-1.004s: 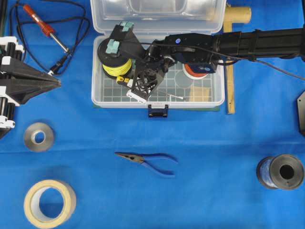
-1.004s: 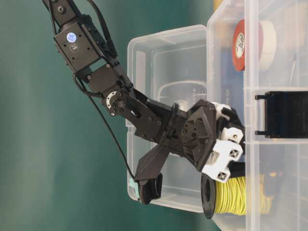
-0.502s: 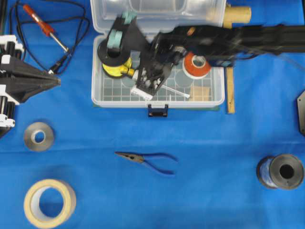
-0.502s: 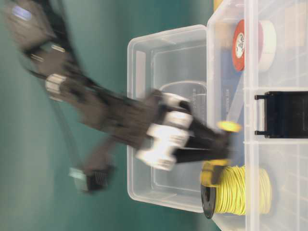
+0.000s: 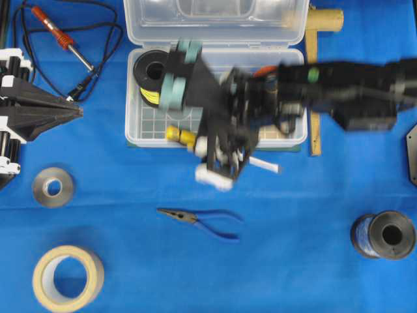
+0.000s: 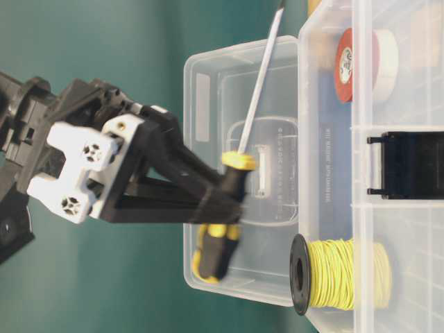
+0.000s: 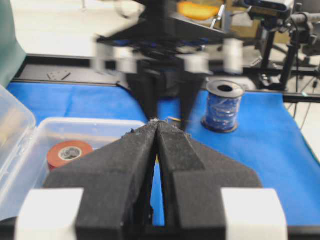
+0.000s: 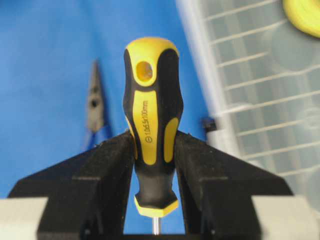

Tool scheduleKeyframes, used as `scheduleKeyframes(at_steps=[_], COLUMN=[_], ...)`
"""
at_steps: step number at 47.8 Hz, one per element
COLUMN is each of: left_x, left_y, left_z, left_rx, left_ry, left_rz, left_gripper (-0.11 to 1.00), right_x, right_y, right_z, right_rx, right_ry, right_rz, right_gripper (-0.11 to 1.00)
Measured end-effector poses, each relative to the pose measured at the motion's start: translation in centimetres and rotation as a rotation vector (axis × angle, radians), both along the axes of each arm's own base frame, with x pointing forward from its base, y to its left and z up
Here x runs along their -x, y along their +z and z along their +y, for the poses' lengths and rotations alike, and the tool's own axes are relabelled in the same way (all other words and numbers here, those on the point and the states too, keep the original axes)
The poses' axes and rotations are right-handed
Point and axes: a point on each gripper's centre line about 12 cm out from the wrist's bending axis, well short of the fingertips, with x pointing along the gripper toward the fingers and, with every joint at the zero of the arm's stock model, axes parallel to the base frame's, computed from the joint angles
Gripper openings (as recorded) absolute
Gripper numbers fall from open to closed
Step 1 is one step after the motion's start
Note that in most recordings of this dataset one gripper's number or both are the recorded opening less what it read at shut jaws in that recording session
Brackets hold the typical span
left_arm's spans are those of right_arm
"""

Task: Pick the screwdriver from the toolbox among several items.
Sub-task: 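Lift the screwdriver with the right gripper up out of the toolbox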

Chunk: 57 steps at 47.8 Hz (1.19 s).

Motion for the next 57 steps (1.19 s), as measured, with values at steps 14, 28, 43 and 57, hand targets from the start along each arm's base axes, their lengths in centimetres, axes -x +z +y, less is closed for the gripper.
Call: scheduleKeyframes(at_steps=[14,28,43,57], left_x=[0.0,0.0,0.0,0.1], left_y=[0.0,0.0,-0.1,0.1], left_z=[0.1,0.1,0.1,0.1], left_rx=[-0.002,-0.002,-0.001,-0.001], left_ry=[0.003,0.005,0.005,0.004], left_rz=[0.0,0.0,0.005,0.002], left_gripper=[0.0,0.0,0.0,0.0], right_x=[-2.8,-5.4,-5.6,-4.6], right_y=[-8.1,-13.2,-14.0,-11.0], right_z=[2.6,2.9,3.1,2.9], right_rx=[0.045,0.056,0.054,0.081], right_ry=[0.007,0.019,0.018,0.028], right_rz=[0.104,0.132,0.137,0.142], right_gripper=[0.25,0.25,0.33,0.75])
